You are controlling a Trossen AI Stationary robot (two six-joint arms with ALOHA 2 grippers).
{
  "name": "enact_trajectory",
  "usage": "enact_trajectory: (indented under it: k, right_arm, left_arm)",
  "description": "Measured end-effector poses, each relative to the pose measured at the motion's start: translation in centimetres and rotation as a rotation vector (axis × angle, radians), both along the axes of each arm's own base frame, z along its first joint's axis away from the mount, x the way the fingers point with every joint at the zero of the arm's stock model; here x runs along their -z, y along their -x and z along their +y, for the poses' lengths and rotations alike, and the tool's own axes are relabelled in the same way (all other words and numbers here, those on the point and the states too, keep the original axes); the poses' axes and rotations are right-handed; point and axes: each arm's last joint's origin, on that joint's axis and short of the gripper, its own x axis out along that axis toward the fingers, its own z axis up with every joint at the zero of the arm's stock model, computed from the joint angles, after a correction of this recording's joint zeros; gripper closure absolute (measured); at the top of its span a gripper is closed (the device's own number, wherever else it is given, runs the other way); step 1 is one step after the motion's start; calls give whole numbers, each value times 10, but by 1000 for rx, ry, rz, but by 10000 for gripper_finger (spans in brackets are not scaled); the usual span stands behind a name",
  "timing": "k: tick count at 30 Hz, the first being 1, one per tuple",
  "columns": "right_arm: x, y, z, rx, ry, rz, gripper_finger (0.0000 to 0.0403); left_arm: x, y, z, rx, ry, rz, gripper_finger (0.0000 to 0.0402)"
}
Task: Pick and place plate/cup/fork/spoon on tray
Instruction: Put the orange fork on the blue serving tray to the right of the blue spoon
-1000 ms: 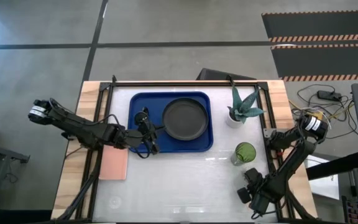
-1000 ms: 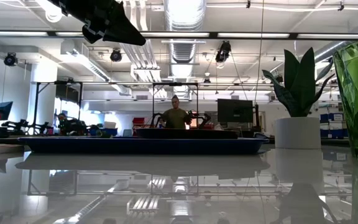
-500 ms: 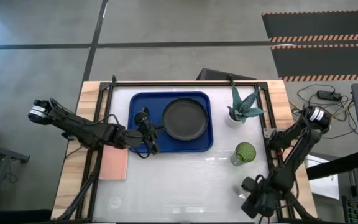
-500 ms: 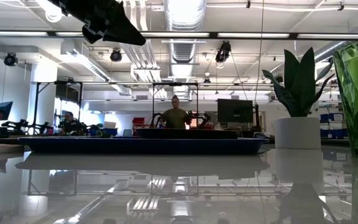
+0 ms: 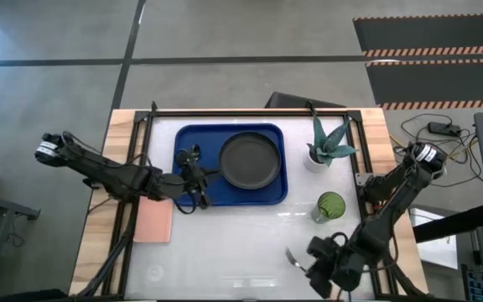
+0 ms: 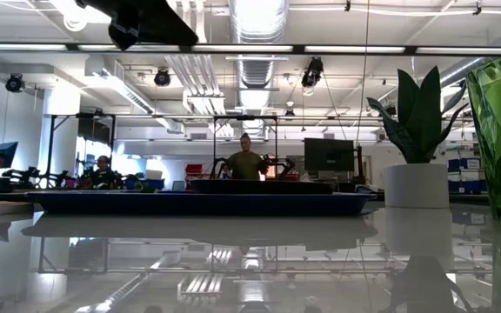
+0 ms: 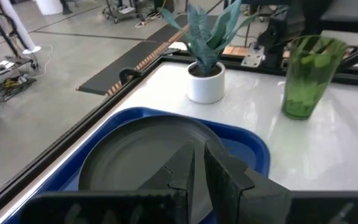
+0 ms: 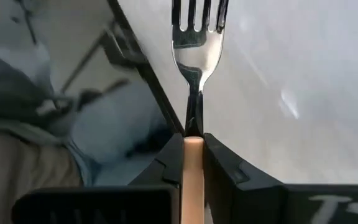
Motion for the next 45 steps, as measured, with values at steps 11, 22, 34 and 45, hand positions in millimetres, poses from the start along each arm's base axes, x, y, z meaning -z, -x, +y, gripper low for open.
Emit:
enact_trajectory:
  k: [11,22,34,45]
  right_arm:
    - [-46,-66,-56,40,218,-204,378]
    - [-73,-119,-113,31,388,-303,372]
    - [-63,-196,-163,148,474,-265,371]
    - [-44,-244,-209,233,519,-210,370]
  left_arm:
    - [-3,28,-3,58,8,-70,382]
    - [5,55,7,55,45,-163,382]
    - [5,61,9,64,59,-201,382]
    - [2,65,10,56,109,-234,382]
